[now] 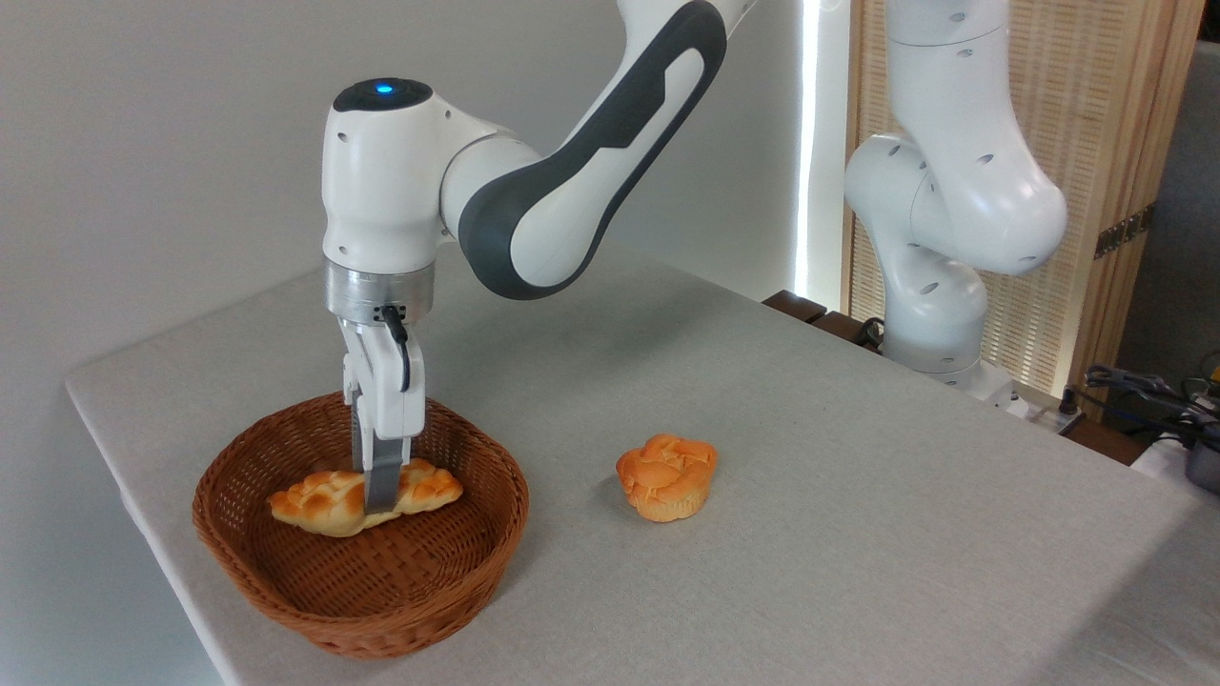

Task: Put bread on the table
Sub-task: 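Close the gripper around the middle of the braided loaf, then lift the braided loaf out of the basket and carry it beside the bun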

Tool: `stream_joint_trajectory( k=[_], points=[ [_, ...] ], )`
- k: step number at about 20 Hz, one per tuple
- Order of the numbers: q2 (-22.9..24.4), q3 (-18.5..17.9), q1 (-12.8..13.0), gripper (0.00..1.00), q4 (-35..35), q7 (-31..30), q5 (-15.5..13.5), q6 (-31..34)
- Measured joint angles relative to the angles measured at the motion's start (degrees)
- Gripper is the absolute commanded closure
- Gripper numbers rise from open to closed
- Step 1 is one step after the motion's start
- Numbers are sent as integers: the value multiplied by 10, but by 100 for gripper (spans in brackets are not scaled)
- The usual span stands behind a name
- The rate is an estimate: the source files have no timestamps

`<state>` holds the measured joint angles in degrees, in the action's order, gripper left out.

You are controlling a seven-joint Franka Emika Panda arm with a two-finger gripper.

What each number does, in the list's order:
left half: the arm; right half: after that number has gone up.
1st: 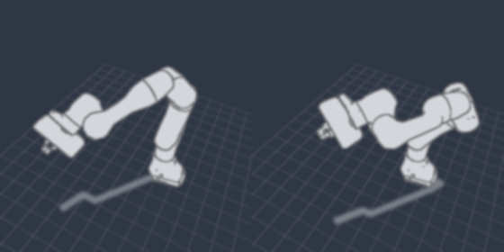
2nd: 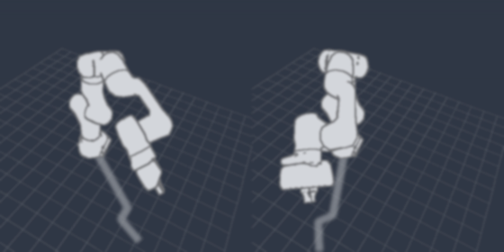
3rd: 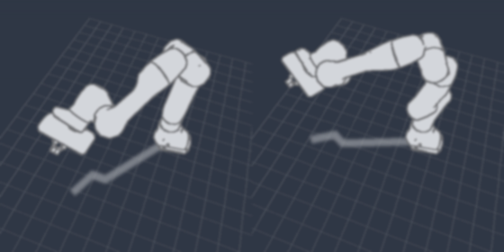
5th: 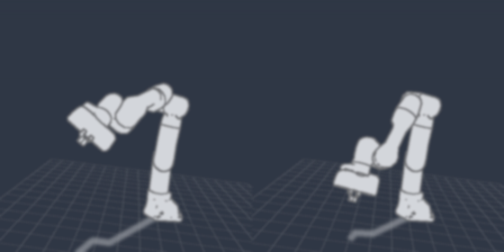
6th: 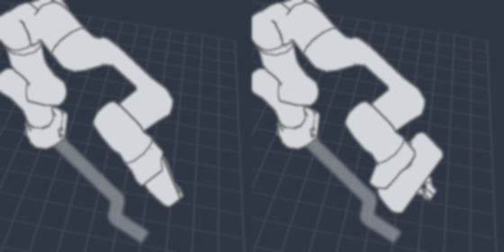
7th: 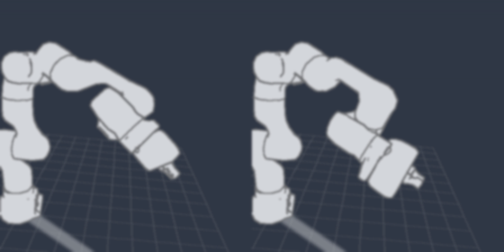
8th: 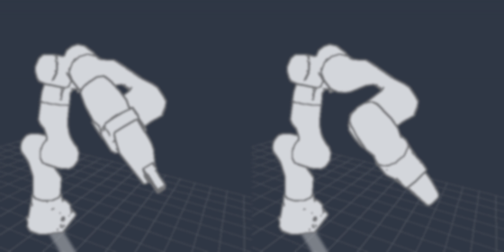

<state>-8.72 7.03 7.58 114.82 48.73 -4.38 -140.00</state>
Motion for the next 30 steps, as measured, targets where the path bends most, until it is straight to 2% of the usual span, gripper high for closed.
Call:
stream_joint_trajectory(
  k=[2, 5, 8, 10, 15, 19, 21, 22, 23, 25, 27, 28, 30],
  points=[
    [6, 0, -1, 77, -6, -1, -11, -2],
    [28, -2, -5, 76, -27, -1, -63, 5],
    [57, -6, -7, 76, -42, -1, -74, 50],
    [81, -9, -8, 76, -45, -1, -75, 105],
    [173, -38, -12, 75, -26, -1, -75, 302],
    [227, -43, -12, 72, 28, -21, -75, 378],
    [230, -38, -9, 67, 51, -45, -75, 380],
    [227, -35, -7, 58, 60, -54, -75, 379],
    [224, -34, -6, 43, 66, -61, -75, 378],
    [217, -34, -3, 25, 74, -67, -75, 375],
    [210, -33, 2, 21, 81, -83, -75, 371],
    [206, -33, 5, 13, 84, -96, -75, 370],
    [197, -32, 13, 11, 86, -120, -75, 369]
  ],
)
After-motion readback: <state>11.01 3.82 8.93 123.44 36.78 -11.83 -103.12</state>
